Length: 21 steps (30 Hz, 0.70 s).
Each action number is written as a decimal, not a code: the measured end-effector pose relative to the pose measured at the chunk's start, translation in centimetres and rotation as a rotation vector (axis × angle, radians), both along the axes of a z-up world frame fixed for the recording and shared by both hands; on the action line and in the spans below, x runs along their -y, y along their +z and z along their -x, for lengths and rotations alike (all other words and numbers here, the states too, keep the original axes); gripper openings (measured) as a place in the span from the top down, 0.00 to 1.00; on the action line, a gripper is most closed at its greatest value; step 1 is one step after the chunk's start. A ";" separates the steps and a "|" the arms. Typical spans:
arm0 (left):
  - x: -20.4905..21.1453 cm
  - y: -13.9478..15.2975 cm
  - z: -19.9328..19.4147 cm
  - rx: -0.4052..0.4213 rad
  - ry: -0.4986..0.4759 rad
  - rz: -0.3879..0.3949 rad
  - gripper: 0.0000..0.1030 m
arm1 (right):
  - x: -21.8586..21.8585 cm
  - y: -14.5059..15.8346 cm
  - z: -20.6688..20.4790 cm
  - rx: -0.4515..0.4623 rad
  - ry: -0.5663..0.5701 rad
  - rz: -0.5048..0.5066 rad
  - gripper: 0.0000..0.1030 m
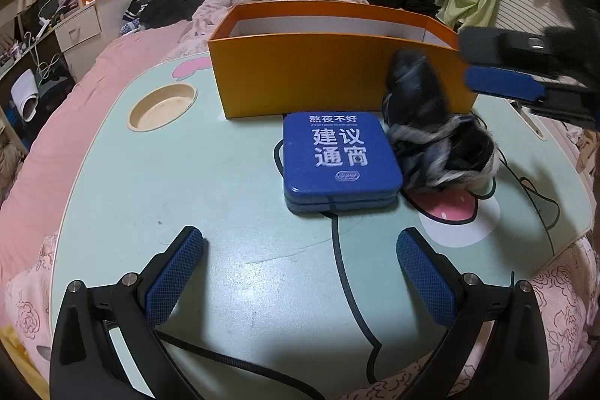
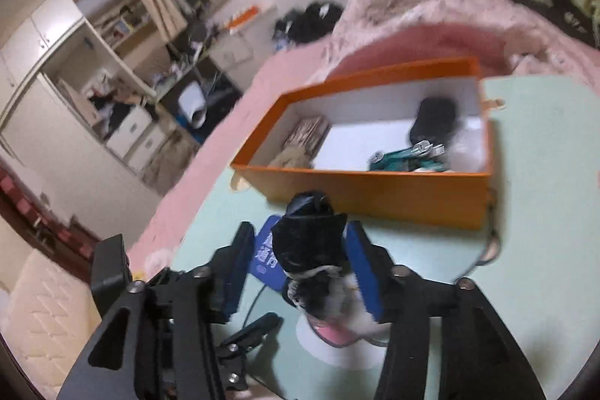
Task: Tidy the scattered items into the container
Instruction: 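Grasp the black pouch from the box with the right gripper, place it beside the tin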
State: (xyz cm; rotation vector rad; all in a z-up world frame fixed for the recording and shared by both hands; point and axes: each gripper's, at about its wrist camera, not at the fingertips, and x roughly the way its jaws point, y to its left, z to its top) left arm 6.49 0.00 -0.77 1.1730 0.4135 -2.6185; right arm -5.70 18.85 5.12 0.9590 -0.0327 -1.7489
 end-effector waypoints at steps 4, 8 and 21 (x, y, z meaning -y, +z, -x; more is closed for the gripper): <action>0.0 0.0 0.0 0.000 0.002 -0.001 0.00 | -2.6 -1.0 -1.5 -0.170 -0.050 -0.111 0.42; 0.0 0.0 0.0 0.000 0.005 -0.001 0.00 | -2.6 -4.7 -3.0 -0.269 -0.042 -0.290 0.42; 0.3 1.4 0.0 0.009 0.011 -0.027 0.00 | -2.3 -6.6 -3.6 -0.360 -0.041 -0.313 0.22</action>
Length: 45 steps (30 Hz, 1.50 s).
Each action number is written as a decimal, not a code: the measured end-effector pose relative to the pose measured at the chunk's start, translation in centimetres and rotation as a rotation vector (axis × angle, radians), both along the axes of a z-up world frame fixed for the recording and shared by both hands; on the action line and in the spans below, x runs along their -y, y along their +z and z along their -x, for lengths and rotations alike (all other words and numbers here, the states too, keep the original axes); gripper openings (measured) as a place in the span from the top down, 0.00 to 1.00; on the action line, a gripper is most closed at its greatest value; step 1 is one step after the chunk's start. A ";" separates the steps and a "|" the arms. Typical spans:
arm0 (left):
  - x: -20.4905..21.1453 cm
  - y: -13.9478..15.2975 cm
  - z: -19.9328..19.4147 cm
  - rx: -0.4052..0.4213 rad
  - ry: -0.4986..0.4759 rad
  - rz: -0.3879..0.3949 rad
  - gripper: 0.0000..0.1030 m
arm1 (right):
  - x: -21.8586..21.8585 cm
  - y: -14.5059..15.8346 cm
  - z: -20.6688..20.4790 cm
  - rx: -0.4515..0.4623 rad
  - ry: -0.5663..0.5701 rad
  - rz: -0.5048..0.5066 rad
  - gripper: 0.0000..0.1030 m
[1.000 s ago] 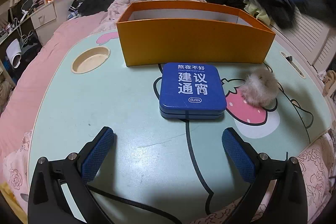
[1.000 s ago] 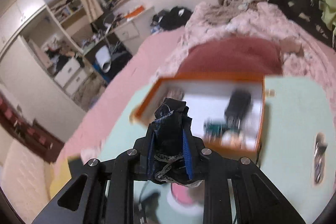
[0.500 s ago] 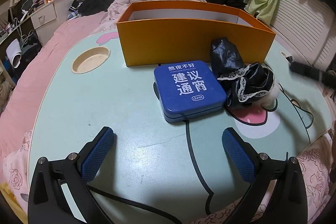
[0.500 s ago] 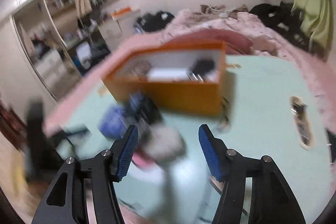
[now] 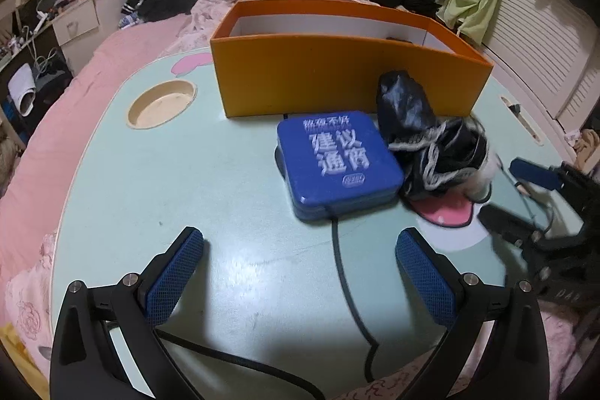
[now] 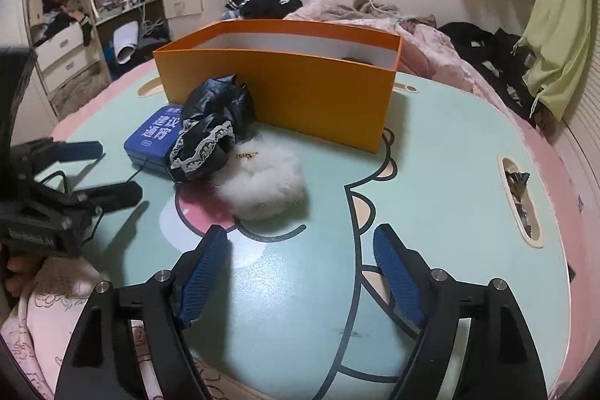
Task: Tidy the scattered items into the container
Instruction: 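Grasp the black pouch from the box with the right gripper, place it beside the tin, then grasp the green toy car from the box with the left gripper, set it down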
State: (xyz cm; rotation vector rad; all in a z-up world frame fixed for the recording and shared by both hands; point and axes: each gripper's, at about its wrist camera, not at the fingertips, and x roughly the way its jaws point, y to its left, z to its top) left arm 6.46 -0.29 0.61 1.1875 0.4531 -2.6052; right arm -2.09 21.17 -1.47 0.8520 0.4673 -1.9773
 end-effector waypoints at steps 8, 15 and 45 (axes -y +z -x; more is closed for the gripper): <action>0.7 10.5 6.4 -0.112 -0.123 -0.095 0.00 | 0.3 0.6 -0.6 -0.002 -0.002 0.002 0.21; 0.7 5.7 19.2 0.252 -0.164 -0.308 0.15 | 0.4 0.6 -0.6 -0.001 -0.004 0.008 0.20; 1.3 10.0 11.0 -0.019 -0.195 -0.325 0.26 | 0.2 0.6 -0.3 0.003 0.003 0.012 0.20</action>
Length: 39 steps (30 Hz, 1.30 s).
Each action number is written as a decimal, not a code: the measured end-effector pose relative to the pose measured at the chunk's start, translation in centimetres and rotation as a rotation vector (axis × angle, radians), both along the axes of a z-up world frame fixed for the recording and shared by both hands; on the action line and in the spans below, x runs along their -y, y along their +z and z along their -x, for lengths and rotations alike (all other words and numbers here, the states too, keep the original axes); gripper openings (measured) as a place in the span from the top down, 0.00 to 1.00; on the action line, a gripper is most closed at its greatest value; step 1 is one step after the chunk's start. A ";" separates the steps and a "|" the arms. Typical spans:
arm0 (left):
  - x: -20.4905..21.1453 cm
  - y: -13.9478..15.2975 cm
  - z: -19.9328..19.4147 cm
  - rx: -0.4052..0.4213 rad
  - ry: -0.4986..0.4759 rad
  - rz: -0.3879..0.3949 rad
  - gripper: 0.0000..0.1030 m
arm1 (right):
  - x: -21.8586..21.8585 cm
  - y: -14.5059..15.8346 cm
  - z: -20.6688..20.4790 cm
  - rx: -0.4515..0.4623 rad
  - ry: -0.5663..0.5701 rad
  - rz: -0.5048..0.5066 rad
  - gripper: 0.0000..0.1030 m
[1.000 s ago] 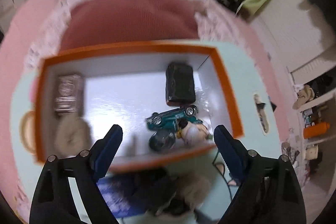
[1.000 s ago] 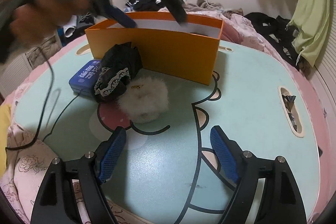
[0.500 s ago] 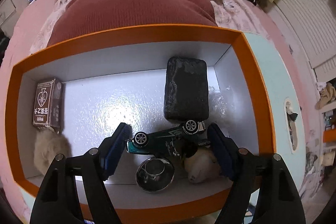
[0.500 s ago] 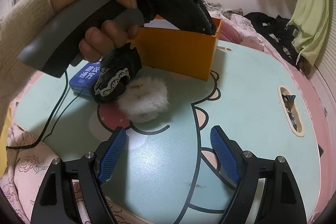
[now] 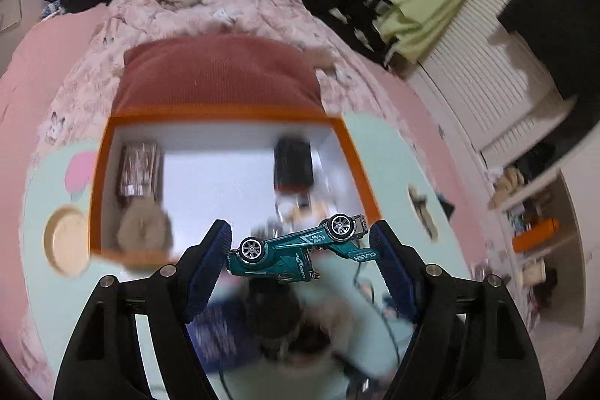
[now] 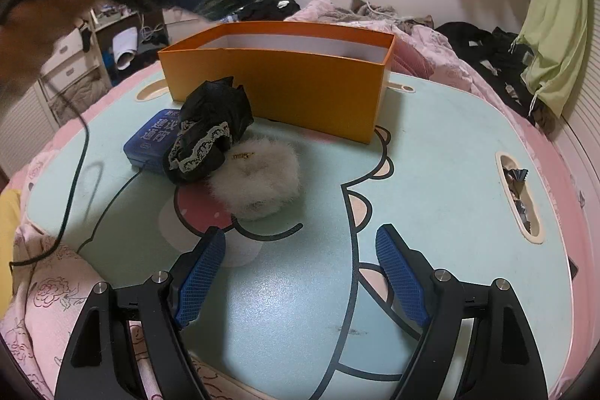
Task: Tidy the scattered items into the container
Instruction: 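Grasp the green toy car from the box with the left gripper, set it down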
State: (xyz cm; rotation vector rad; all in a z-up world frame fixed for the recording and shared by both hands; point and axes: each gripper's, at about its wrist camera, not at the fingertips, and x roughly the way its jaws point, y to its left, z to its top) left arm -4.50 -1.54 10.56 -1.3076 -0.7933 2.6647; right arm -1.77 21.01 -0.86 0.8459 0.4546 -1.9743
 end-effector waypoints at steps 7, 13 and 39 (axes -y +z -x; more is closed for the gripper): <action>-2.8 -3.8 0.0 0.045 -0.045 -0.029 0.26 | 0.0 0.0 0.0 0.001 0.002 0.002 0.20; -2.0 -4.1 -0.9 0.027 -0.015 0.010 0.26 | 0.0 -0.1 0.0 0.001 0.003 0.001 0.20; -7.0 -10.4 -11.9 0.014 0.091 0.348 0.01 | -0.3 -0.2 0.5 0.048 0.157 0.039 0.20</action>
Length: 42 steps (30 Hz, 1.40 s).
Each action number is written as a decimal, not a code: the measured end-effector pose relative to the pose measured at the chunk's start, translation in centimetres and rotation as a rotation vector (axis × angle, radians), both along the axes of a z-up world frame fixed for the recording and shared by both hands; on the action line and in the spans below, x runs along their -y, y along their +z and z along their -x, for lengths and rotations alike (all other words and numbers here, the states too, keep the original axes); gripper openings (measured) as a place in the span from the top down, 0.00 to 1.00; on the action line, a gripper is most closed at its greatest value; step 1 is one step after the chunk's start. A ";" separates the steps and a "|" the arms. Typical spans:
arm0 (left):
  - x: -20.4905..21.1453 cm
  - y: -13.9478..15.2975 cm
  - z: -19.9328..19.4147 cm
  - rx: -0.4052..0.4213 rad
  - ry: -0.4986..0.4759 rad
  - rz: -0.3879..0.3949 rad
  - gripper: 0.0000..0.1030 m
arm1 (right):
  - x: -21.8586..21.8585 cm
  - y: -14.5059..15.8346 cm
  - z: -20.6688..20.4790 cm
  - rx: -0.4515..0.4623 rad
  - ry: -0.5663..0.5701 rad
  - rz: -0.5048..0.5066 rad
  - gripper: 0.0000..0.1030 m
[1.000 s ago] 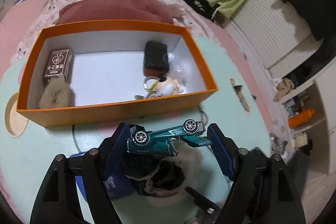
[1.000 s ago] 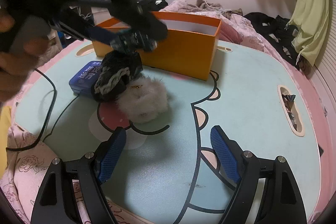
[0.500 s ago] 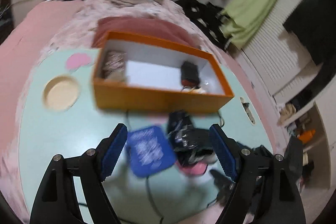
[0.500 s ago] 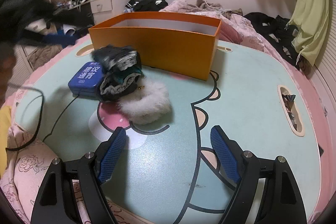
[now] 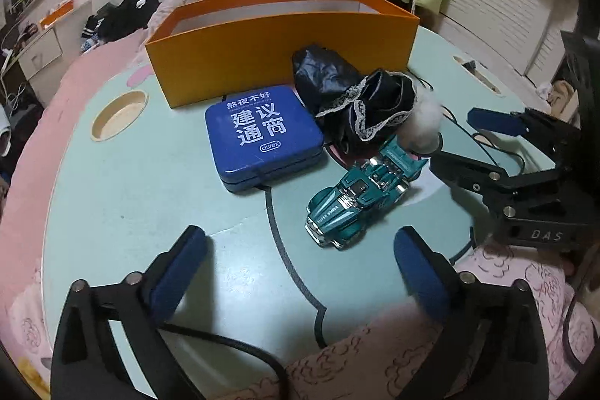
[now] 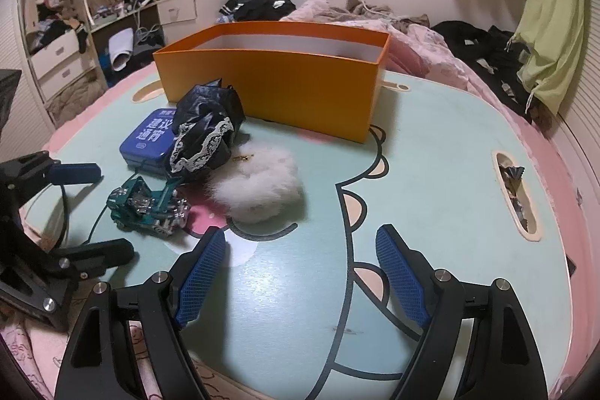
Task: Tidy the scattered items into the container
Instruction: 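Grasp the green toy car from the box with the left gripper, set it down, then grasp the black case from the box with the right gripper, place it by the pouch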
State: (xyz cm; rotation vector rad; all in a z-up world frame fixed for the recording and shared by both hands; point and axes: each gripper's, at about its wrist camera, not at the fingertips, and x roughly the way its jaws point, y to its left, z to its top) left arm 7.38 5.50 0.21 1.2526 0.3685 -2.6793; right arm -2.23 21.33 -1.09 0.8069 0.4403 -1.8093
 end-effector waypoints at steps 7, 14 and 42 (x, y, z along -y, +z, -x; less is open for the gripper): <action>-0.1 -0.5 -0.4 -0.025 0.045 0.004 0.00 | -0.1 2.2 1.1 0.096 0.024 0.084 0.43; -0.1 -0.4 -0.5 -0.029 0.050 0.005 0.00 | 8.1 10.3 4.2 0.090 0.050 0.074 0.54; -0.1 -0.3 -0.7 -0.049 0.059 0.002 0.00 | 17.5 10.7 8.5 0.145 0.015 -0.177 0.63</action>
